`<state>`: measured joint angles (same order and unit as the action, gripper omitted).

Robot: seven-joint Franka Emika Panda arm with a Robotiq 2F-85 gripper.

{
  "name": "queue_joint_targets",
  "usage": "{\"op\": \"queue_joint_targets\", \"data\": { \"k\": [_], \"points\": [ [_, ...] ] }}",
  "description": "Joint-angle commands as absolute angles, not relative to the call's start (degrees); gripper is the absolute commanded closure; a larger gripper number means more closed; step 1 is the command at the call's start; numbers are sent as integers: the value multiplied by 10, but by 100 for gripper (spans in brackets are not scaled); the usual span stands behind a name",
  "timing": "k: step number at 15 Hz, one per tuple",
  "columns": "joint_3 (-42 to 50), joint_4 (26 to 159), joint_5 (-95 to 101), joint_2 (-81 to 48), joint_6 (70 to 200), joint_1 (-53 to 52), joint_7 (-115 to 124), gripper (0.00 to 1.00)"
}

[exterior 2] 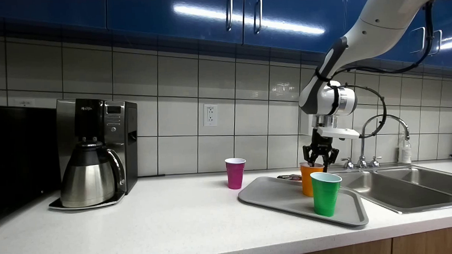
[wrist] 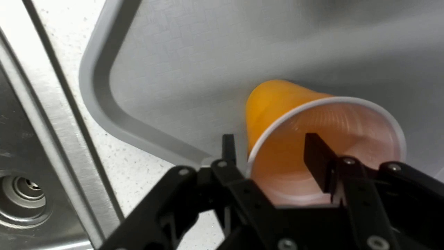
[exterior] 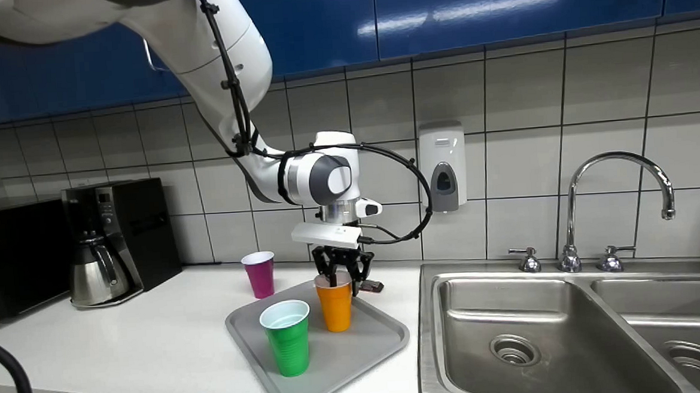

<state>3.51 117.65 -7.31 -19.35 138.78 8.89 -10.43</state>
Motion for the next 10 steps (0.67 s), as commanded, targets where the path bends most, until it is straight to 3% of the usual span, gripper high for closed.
{"op": "queue_joint_targets", "data": {
  "k": [1,3,10],
  "points": [
    [33,1192,-67,-165,1370,90,-115,12],
    [33,1191,-72,-151,1351,92,-113,0],
    [36,1191,-69,-96,1289,86,-121,0]
  ]
}}
